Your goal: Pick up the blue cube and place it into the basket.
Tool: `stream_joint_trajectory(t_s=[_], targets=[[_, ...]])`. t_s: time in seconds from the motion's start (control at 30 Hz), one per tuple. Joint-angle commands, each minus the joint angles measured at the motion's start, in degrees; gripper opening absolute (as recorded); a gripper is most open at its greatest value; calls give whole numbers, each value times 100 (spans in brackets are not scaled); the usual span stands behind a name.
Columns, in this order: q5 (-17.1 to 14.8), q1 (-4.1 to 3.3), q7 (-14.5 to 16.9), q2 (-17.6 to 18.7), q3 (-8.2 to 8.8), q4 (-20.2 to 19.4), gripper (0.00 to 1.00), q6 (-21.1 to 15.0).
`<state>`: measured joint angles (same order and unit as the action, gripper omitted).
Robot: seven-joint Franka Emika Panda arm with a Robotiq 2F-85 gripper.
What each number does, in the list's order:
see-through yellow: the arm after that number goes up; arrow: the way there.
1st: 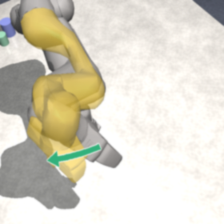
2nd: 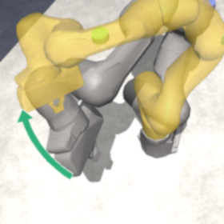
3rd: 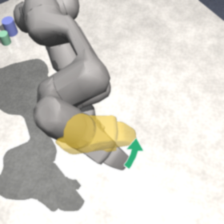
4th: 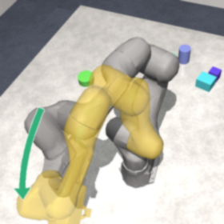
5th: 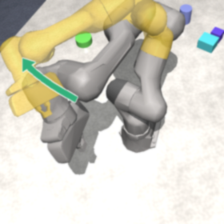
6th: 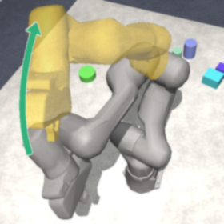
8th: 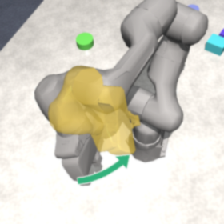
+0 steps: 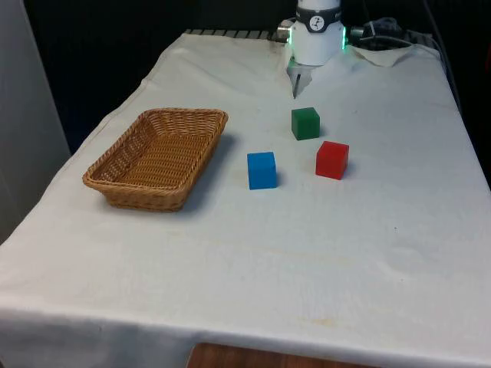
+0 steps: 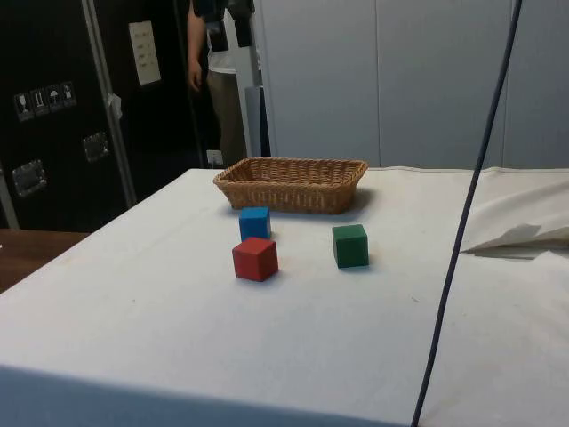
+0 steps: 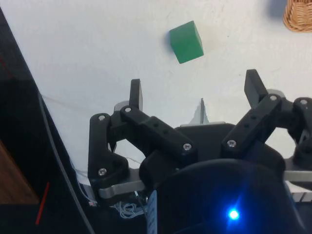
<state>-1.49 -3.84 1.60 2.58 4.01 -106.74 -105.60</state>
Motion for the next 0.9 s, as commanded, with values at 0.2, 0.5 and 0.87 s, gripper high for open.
stream_joint_trajectory(t_s=[0.2, 0.5, 0.87], targets=[[-6, 29, 0, -80, 34, -120, 100, -52], [0, 92, -11, -223, 86, -367, 100, -166], [23, 97, -229, -218, 126, -510, 100, -355]])
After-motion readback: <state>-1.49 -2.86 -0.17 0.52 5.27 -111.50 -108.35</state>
